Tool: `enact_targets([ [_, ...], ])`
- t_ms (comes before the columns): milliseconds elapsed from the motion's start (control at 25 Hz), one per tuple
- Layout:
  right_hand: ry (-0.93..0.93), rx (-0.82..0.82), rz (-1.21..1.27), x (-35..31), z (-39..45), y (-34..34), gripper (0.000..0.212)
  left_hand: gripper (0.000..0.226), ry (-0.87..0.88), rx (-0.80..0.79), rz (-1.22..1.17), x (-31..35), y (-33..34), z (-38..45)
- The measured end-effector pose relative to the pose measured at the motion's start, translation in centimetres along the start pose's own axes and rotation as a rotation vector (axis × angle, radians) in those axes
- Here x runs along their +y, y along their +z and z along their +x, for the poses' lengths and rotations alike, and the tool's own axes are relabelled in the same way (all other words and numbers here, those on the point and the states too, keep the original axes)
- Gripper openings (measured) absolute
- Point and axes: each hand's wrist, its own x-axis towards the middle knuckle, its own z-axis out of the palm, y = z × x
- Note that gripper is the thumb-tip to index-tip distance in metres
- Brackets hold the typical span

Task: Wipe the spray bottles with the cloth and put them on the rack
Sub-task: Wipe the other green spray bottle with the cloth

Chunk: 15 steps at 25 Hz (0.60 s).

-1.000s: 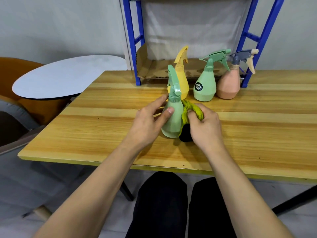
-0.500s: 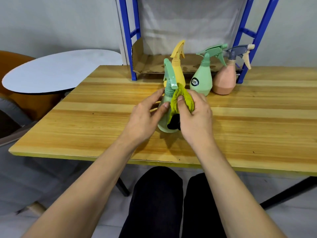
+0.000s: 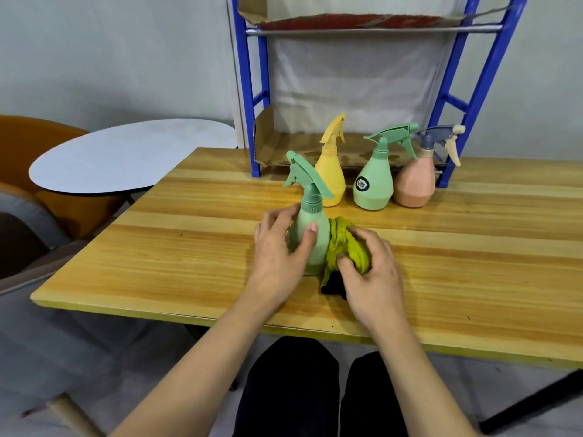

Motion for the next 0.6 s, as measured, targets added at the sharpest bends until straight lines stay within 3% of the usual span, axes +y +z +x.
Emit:
enact_targets([
  [160, -0.024, 0.055, 0.012, 0.2, 0.0, 0.1, 0.041, 0.051, -0.072, 0.176, -0.069, 0.8, 0.6, 0.2],
  [240, -0.031, 0.056, 0.0, 0.3, -0.2, 0.2, 0.04, 0.055, -0.124, 0.174, -0.144, 0.9, 0.9, 0.4],
  [320, -0.039, 0.052, -0.012, 0.4, -0.2, 0.3, 0.041, 0.056, -0.109, 0.104, -0.176, 0.4, 0.7, 0.4],
  [440, -0.047, 0.044, -0.018, 0.5, -0.2, 0.4, 0.041, 0.038, -0.055, -0.106, -0.27, -0.9, -0.9, 0.4],
  [600, -0.031, 0.06, 0.025, 0.4, 0.1, 0.3, 0.032, 0.052, 0.034, -0.264, -0.229, -2.2, -3.1, 1.4],
])
